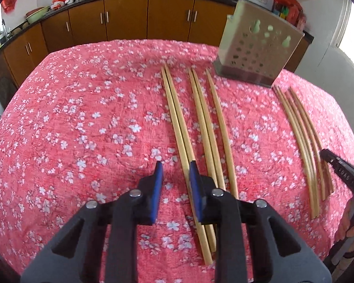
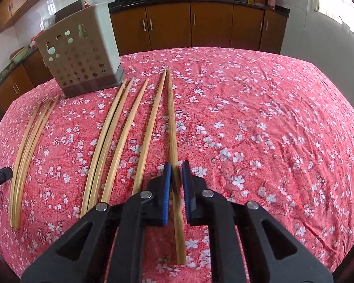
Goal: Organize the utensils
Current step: 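Close the right tool on one bamboo chopstick while the left tool grasps another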
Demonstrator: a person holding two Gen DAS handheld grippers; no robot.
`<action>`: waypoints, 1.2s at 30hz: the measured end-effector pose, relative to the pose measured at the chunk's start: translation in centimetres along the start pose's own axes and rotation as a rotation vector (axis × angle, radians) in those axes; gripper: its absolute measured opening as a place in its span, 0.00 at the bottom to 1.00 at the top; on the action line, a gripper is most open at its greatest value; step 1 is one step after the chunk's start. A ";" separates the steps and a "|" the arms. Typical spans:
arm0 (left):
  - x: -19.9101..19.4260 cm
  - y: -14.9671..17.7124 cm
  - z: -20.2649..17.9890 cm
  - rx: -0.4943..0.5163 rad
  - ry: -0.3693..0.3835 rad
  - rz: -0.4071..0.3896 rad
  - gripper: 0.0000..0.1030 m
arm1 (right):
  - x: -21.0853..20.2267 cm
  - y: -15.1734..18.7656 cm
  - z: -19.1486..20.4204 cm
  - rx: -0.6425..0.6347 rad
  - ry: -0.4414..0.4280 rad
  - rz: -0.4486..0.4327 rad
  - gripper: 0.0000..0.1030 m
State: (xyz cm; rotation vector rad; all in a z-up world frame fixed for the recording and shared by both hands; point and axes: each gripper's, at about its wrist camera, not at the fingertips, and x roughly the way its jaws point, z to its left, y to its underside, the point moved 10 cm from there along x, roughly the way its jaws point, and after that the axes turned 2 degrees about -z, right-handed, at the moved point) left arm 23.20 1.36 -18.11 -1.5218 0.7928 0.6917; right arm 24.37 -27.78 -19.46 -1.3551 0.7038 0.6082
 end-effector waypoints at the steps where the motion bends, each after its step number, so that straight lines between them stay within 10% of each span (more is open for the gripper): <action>1: 0.1 0.1 0.0 0.000 -0.001 0.001 0.23 | 0.0 0.0 0.0 0.000 0.000 0.000 0.11; 16: 2.5 -2.0 2.3 0.020 -0.100 -0.013 0.07 | 1.1 -0.9 -0.1 -0.020 -0.003 -0.014 0.08; 36: 1.5 -2.2 4.3 -0.001 -0.030 -0.077 0.08 | 2.2 -1.7 -1.5 0.022 0.004 -0.026 0.09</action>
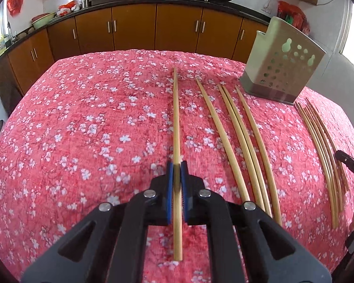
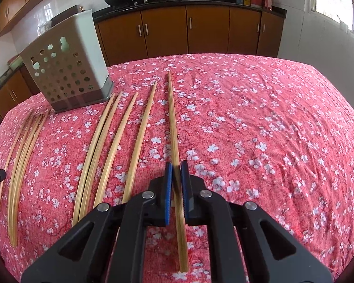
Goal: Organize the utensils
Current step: 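Lift both held chopsticks upright and carry them over the metal holder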
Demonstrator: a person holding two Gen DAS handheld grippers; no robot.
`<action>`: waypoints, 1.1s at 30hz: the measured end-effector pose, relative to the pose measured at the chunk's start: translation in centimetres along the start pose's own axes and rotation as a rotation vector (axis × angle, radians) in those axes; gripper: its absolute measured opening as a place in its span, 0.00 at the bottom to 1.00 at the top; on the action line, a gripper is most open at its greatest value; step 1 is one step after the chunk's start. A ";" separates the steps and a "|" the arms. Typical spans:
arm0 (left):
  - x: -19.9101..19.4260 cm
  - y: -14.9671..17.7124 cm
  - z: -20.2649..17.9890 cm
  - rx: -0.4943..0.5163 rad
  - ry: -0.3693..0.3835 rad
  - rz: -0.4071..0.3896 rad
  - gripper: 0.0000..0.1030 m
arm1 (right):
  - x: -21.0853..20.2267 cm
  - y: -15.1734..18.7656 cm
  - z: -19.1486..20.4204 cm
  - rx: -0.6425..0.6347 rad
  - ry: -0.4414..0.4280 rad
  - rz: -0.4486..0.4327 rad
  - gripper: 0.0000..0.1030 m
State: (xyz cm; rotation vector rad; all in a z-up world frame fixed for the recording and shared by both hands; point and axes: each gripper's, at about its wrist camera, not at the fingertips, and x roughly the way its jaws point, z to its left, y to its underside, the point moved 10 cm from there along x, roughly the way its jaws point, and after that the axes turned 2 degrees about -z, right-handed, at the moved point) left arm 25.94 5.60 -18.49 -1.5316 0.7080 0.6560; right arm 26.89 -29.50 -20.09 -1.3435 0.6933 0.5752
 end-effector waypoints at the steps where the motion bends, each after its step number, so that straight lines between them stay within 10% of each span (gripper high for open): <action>1: -0.1 0.1 -0.1 0.003 -0.004 -0.001 0.08 | -0.1 0.1 0.0 0.000 0.000 0.000 0.09; 16: -1.4 -0.3 0.1 -0.008 -0.015 -0.021 0.07 | -2.7 -0.7 0.2 0.004 -0.039 -0.070 0.08; 33: -11.9 -10.5 0.8 -0.078 -0.001 -0.352 0.07 | -11.7 -8.8 0.1 0.029 -0.051 -0.376 0.08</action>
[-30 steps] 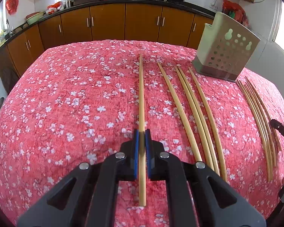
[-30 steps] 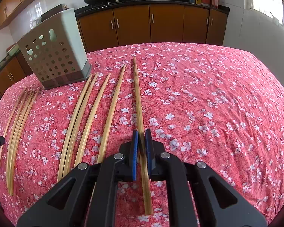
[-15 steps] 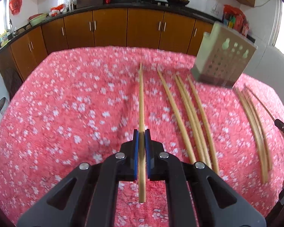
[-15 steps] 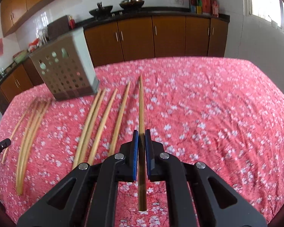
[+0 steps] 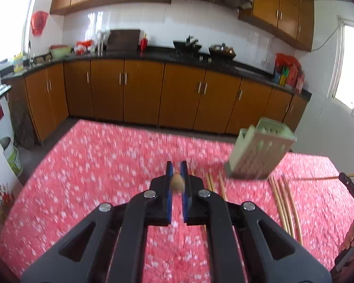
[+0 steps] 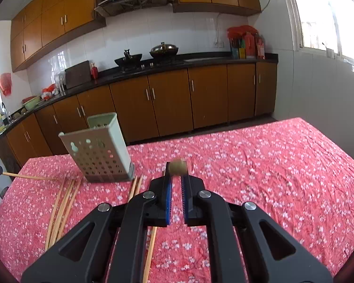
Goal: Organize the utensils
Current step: 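Lift both held chopsticks upright and carry them over the metal holder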
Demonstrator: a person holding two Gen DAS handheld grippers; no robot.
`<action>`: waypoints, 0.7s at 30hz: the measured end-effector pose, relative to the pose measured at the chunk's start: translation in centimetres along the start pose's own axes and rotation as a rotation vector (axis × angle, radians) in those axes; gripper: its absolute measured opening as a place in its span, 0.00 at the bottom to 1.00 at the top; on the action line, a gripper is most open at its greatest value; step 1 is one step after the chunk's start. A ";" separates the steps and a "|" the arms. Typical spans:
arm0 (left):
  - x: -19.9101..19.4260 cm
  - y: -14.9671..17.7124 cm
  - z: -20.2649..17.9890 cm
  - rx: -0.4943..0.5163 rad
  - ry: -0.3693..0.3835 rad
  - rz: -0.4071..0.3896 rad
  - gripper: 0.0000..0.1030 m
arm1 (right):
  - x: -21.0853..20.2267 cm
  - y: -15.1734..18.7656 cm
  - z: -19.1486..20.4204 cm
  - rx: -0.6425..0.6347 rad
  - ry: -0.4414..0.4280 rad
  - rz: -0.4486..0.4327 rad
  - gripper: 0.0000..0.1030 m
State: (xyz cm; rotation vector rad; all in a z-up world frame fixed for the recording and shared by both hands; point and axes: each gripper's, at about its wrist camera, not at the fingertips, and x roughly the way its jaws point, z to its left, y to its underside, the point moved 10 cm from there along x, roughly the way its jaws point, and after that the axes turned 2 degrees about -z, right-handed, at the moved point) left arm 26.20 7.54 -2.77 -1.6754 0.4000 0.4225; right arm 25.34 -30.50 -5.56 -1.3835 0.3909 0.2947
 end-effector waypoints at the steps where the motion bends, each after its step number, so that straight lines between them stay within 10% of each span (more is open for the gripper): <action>1: -0.1 -0.7 -0.1 0.004 -0.004 -0.012 0.07 | -0.1 -0.4 0.0 -0.002 0.000 -0.008 0.08; 13: -1.5 -10.9 -1.5 0.012 -0.022 -0.173 0.07 | -1.9 -11.3 3.5 -0.006 -0.066 -0.209 0.08; 21: -3.1 -17.2 -7.5 -0.045 0.126 -0.296 0.07 | -3.4 -17.4 7.6 0.044 -0.200 -0.363 0.08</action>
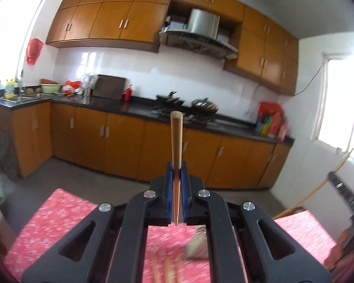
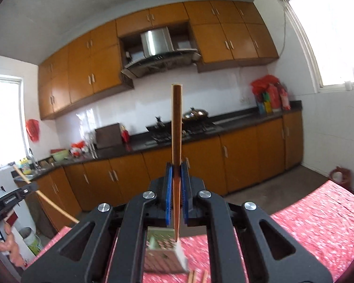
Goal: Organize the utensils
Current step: 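Lift both held chopsticks upright and carry them over the metal holder, then open both tools to drop the chopsticks into the metal holder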
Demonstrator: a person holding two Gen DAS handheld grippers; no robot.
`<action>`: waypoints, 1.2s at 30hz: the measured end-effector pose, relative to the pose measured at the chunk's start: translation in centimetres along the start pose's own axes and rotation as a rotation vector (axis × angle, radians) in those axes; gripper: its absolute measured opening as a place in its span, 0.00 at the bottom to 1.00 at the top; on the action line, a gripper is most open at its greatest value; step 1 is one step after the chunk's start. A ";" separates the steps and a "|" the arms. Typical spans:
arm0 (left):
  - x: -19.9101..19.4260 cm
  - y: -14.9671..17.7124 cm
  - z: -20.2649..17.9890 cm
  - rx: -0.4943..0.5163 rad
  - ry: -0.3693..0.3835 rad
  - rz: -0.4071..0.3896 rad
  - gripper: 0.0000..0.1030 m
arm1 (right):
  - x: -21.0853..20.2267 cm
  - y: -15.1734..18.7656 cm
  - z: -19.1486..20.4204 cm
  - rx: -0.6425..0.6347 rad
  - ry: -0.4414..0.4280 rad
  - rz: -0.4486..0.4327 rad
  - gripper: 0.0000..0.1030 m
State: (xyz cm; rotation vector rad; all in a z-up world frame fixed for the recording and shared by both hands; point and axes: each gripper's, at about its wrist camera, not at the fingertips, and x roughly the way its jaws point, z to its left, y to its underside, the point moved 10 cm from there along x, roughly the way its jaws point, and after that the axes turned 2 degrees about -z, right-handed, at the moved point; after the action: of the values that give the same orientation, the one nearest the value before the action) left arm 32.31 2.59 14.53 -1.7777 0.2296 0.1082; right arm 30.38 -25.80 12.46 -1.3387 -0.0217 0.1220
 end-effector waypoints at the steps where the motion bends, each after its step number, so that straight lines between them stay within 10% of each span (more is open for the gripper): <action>1: 0.2 -0.2 -0.8 -0.002 0.013 -0.010 0.07 | 0.4 0.0 0.6 -0.006 -0.011 -0.006 0.08; 19: 8.0 8.8 -5.2 0.026 0.069 0.188 0.07 | 5.0 7.5 0.9 -0.024 -0.025 0.194 0.09; 24: 7.3 8.4 -4.1 0.004 0.053 0.187 0.11 | 4.2 6.7 0.9 -0.025 -0.014 0.187 0.32; 36: -0.2 7.0 0.5 -0.054 0.006 0.124 0.21 | -1.6 7.0 -2.4 -0.012 0.072 0.223 0.33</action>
State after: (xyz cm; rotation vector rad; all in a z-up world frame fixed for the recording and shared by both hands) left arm 30.66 1.64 7.79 -1.8168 0.3443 0.1997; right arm 28.52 -26.76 5.22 -1.3542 0.1883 0.2622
